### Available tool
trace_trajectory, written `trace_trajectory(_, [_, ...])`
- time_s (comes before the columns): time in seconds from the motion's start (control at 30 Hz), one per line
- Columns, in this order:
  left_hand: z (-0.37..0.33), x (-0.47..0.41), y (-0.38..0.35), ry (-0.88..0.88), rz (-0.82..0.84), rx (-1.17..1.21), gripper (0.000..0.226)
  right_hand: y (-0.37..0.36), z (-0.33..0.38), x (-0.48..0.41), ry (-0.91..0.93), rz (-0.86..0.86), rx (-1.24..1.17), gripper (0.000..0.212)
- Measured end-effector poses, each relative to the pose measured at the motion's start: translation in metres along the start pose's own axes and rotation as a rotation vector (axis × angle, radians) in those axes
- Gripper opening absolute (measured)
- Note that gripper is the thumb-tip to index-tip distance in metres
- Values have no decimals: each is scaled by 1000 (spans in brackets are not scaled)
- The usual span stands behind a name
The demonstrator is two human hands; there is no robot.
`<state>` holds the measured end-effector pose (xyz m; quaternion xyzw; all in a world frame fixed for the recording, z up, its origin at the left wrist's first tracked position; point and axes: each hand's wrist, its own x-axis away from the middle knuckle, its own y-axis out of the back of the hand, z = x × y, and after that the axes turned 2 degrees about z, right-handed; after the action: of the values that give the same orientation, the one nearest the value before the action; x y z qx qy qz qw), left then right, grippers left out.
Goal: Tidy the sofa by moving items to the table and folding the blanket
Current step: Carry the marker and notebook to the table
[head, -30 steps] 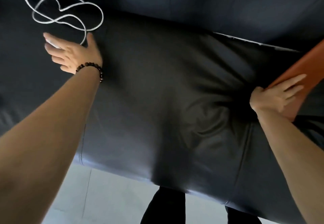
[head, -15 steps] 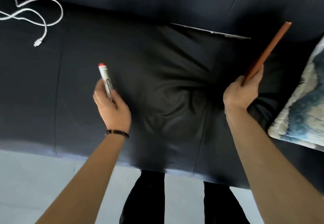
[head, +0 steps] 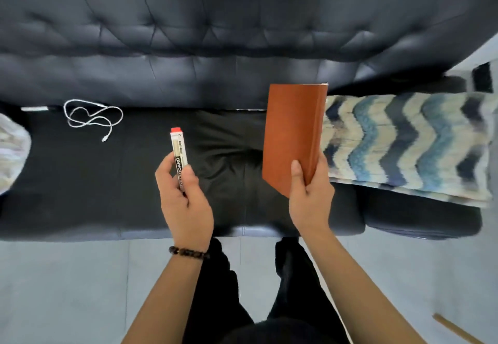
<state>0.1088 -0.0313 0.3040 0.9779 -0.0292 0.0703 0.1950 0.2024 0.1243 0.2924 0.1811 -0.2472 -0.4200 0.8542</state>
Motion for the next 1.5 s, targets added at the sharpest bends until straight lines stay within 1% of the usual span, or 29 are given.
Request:
trace_trajectory(0.1, [-64,5,29,-103,19,130,29,38,54,24,86,-53,-38,50])
trace_trajectory(0.13, [-79,5,39,-134,47,162,30,48,68,33,112,-75,-49,51])
trace_trajectory(0.2, [-100,9,59,-202,138,220,34,65,90,57,137,-142,-76,53])
trace_trajectory(0.27, [-111,11,77,-278,257,272,34,78,102,86,135,-248,-101,54])
trace_trajectory(0.43, [-124,19,102,-402,598,242,24,91,96,180,-66,-511,-180,56])
trace_trajectory(0.53, [-135,51,101,-433,769,266,19,104,83,250,-163,-686,-219,54])
trace_trajectory(0.6, [-146,84,97,-426,910,313,20,124,73,297,-214,-812,-244,52])
trace_trajectory(0.7, [-165,149,90,-458,1111,331,22,165,51,369,-269,-1026,-266,51])
trace_trajectory(0.77, [-177,200,88,-549,1240,317,27,189,32,415,-284,-1176,-287,50])
trace_trajectory(0.83, [-183,252,91,-656,1365,299,27,208,8,459,-298,-1313,-344,49])
trace_trajectory(0.93, [-179,332,95,-773,1503,283,23,230,-40,522,-308,-1456,-424,46])
trace_trajectory(0.97, [-172,362,97,-786,1531,279,20,237,-58,544,-316,-1479,-445,45])
trace_trajectory(1.03, [-154,427,100,-742,1571,278,12,253,-91,592,-348,-1504,-485,43])
trace_trajectory(1.1, [-137,497,102,-681,1660,271,14,271,-119,641,-374,-1548,-489,44])
trace_trajectory(1.17, [-128,567,103,-661,1775,241,18,291,-142,686,-425,-1610,-462,42])
trace_trajectory(1.27, [-125,655,108,-716,1873,223,20,322,-172,745,-479,-1697,-483,41])
trace_trajectory(1.4, [-114,740,100,-783,1932,193,23,365,-210,793,-485,-1767,-524,44])
trace_trajectory(1.5, [-96,798,75,-768,1971,126,15,398,-254,809,-495,-1788,-547,42])
